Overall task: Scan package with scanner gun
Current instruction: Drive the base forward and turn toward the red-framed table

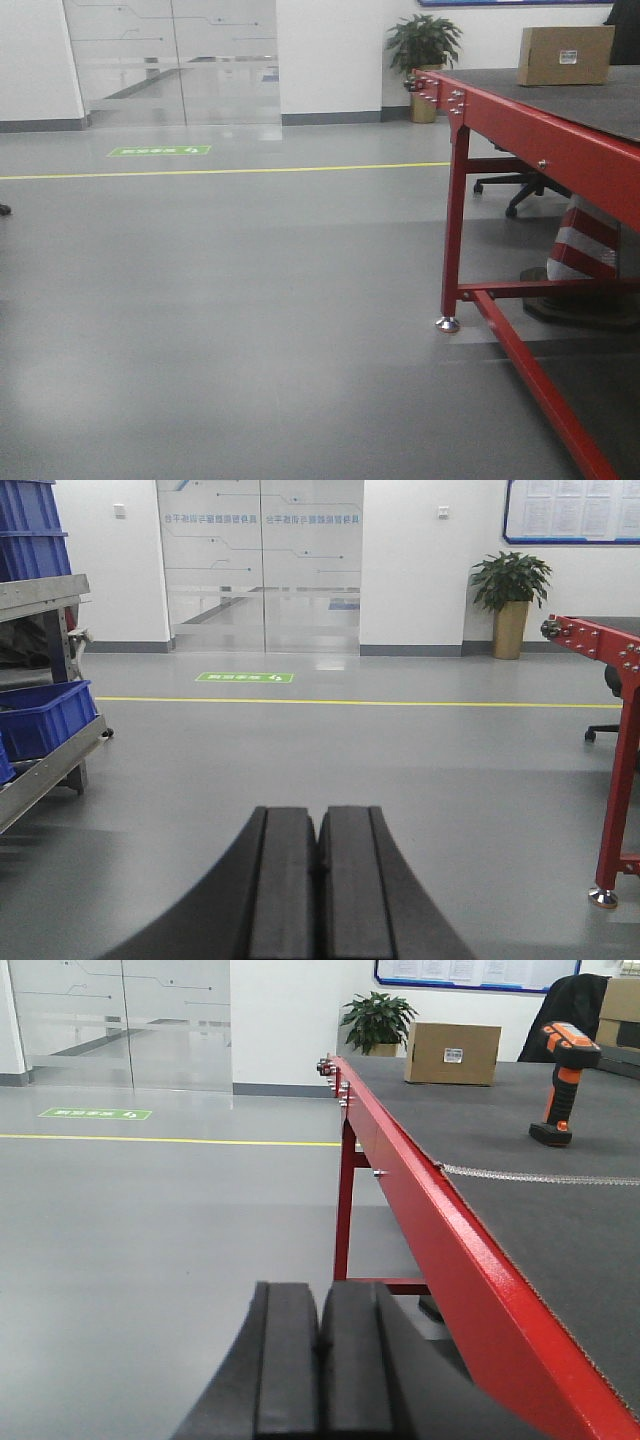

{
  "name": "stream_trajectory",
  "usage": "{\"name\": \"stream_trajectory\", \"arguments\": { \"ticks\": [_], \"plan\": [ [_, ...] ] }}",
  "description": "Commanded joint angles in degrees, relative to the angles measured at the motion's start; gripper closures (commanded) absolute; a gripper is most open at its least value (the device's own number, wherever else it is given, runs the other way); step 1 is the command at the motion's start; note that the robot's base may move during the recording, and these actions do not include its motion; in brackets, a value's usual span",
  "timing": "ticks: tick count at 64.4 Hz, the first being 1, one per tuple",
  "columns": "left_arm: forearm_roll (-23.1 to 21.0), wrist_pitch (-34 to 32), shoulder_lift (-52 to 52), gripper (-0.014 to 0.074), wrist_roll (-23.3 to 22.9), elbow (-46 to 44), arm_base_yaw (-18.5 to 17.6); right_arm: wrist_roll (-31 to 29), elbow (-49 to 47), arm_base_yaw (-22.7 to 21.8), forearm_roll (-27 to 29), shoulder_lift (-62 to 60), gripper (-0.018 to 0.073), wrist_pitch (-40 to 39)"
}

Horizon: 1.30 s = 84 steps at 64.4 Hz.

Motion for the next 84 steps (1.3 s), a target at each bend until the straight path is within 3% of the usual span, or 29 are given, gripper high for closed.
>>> {"name": "stream_trajectory", "arguments": {
  "ticks": [1,84],
  "plan": [
    [-0.29,-1.01,-0.21,0.0708,-0.3,-0.09,0.22,-0.25,-0.01,-0.03,-0.15,-0.19,0.0721,-1.18],
    [-0.29,-1.01,-0.21,0.0708,-0.3,-0.09,0.22,-0.25,-0.01,-0.17,-0.15,-0.19,0.0721,-1.18]
  ]
}}
